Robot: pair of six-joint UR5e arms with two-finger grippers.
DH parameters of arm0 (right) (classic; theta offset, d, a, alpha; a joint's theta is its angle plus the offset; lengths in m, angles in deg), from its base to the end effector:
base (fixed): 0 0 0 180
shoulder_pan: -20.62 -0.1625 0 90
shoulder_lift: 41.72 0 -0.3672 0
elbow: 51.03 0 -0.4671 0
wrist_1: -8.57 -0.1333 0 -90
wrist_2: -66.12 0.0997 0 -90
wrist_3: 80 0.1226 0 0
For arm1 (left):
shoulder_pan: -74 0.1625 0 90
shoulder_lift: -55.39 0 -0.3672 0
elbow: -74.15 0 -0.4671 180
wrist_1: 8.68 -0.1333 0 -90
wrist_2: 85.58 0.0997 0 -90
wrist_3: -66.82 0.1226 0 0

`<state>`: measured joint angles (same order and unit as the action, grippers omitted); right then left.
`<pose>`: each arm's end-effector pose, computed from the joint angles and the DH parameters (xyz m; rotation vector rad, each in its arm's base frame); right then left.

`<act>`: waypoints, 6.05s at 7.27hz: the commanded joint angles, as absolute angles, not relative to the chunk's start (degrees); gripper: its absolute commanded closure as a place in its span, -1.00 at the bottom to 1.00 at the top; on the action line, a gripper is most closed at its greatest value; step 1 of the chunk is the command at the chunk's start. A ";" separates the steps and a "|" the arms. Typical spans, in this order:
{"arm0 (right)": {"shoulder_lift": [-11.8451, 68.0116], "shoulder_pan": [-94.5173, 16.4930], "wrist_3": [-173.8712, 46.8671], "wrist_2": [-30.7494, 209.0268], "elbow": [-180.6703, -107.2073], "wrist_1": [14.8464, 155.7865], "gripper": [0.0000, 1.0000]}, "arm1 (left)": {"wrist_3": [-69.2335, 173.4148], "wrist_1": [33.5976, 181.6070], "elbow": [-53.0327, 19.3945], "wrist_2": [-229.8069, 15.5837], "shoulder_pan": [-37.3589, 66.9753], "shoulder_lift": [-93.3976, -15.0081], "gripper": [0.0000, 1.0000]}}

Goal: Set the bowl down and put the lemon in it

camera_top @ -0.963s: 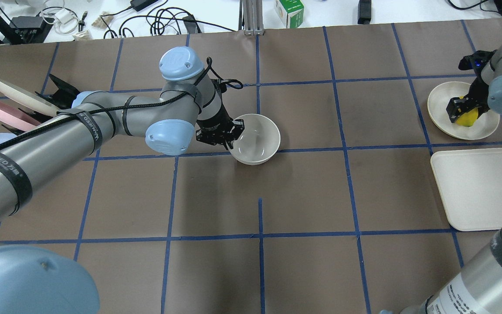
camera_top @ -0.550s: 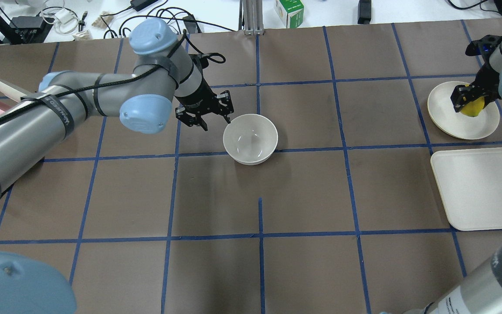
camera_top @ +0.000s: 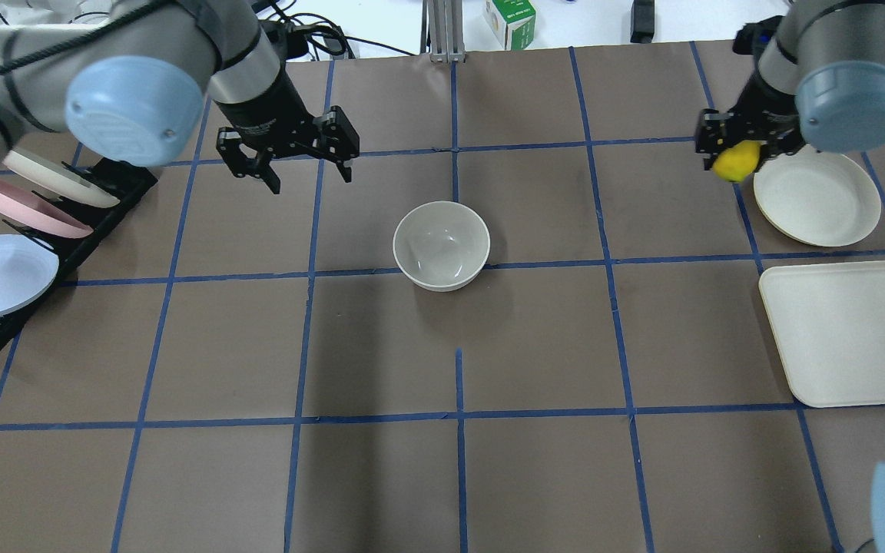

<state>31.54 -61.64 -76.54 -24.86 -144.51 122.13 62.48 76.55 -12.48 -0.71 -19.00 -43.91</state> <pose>0.0424 -0.6625 0.2361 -0.3053 -3.1061 0.0899 -0.1766 -0.6127 0.3525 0.0371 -3.0531 -0.0396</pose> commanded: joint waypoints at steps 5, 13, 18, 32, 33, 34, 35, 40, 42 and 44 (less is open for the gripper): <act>24.75 -84.48 -51.72 -16.50 -143.49 132.29 1.00 | 69.81 81.41 -13.03 3.46 -17.22 -35.86 -1.00; 19.36 -89.51 -50.03 -14.13 -144.28 135.40 0.58 | 70.69 81.59 -13.30 3.63 -13.89 -37.77 -1.00; 16.37 -89.51 -50.21 -14.13 -144.20 136.62 -0.49 | 70.78 81.50 -13.30 3.63 -13.80 -37.86 -1.00; 45.11 -70.26 -77.46 -21.87 -142.52 99.54 -1.00 | 70.78 81.41 -13.30 3.80 -13.71 -37.77 -1.00; 46.07 -70.26 -77.54 -21.86 -142.53 99.45 -1.00 | 70.78 81.41 -13.21 3.81 -13.71 -37.77 -1.00; 46.34 -70.09 -77.54 -22.38 -142.53 99.36 -1.00 | 70.69 81.41 -13.21 3.63 -13.71 -37.86 -1.00; 46.69 -70.00 -77.46 -22.39 -142.53 99.62 -1.00 | 70.69 80.98 -13.04 3.46 -13.71 -37.95 -1.00; 47.05 -70.00 -77.45 -22.21 -142.53 99.89 -1.00 | 70.69 80.36 -12.60 3.81 -13.71 -37.95 -1.00; 47.05 -70.00 -77.45 -22.13 -142.53 99.89 -1.00 | 70.69 80.09 -12.42 3.81 -13.62 -37.86 -1.00; 47.05 -70.00 -77.45 -22.13 -142.53 99.63 -1.00 | 70.69 80.09 -12.42 3.81 -13.62 -37.95 -1.00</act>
